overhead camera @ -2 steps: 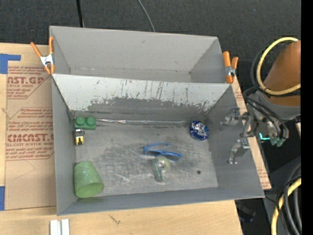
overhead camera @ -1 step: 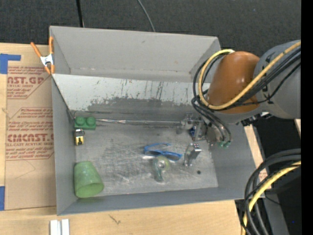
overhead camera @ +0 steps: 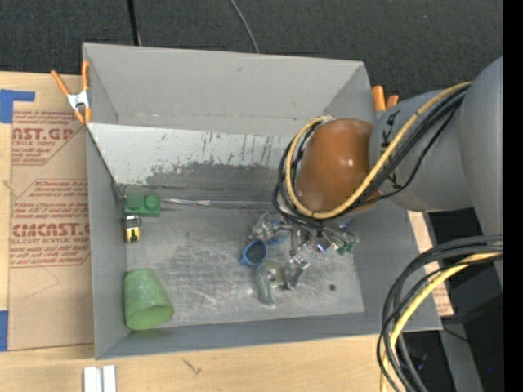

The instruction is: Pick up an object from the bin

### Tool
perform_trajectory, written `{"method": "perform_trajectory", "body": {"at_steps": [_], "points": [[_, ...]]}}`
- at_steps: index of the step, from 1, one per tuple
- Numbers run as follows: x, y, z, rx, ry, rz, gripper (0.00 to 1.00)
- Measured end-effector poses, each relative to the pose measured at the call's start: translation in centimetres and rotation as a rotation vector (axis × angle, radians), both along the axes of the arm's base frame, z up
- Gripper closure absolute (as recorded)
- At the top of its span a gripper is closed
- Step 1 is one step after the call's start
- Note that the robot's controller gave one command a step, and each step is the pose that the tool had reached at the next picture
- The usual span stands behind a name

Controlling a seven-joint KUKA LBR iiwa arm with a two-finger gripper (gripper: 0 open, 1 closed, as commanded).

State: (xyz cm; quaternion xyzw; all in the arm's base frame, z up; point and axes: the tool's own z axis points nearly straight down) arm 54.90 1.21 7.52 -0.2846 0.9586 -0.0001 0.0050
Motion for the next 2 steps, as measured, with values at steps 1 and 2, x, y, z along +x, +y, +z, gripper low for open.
{"method": "perform_trajectory", "body": {"at_steps": [1, 2], "points": [[-0.1, -0.2, 0.2, -0.003, 0.006, -0.002, 1.0], [1.6, 1.6, 13.6, -0.001, -0.002, 0.04, 1.0]]}}
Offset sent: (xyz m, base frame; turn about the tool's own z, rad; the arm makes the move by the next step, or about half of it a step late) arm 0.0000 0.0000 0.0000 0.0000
